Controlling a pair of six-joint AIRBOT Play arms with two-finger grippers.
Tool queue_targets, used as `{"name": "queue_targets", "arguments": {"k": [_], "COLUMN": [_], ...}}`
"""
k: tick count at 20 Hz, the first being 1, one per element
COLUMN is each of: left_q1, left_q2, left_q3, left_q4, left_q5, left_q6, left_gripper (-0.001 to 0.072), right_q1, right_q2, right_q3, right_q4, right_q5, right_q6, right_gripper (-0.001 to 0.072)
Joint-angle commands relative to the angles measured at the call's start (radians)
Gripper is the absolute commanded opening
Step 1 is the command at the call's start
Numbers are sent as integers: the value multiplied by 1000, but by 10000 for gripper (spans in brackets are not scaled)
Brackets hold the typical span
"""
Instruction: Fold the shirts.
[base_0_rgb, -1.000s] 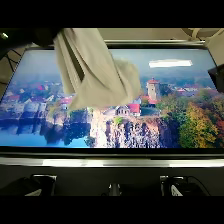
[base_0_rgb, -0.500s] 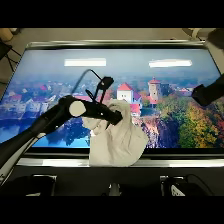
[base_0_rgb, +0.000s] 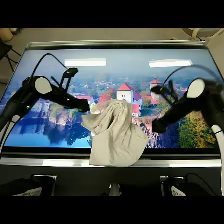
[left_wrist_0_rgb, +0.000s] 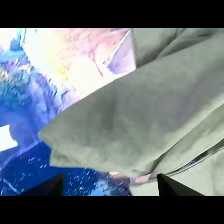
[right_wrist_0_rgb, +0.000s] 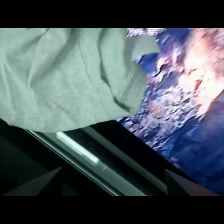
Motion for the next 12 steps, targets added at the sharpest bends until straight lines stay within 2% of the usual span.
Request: {"name": "queue_targets", "arguments": {"k": [1,5,10,11,12], "left_q1": [91,44,-16,-18,-16], "left_q2": [9,-48,-151,-158,-160], "left_q3": [-145,-285,-283,-283,-283], "left_q4": [-16,-244,-288,-298,-307], "left_q5": [-26,155,243,270,287], "left_q6": [16,29,25,24,25], "left_gripper": [720,720,720,701,550], "right_q1": [14,14,14,14,14], "right_q2": [31,39,39,39,35], "right_q3": [-282,-427,-489,-493,-499], "right_q4": [61,123,203,207,243], "right_q5": [-65,-208,-312,-332,-342], "right_q6": [-12,-13,-41,-39,-35], "right_gripper": [690,710,712,712,713]}}
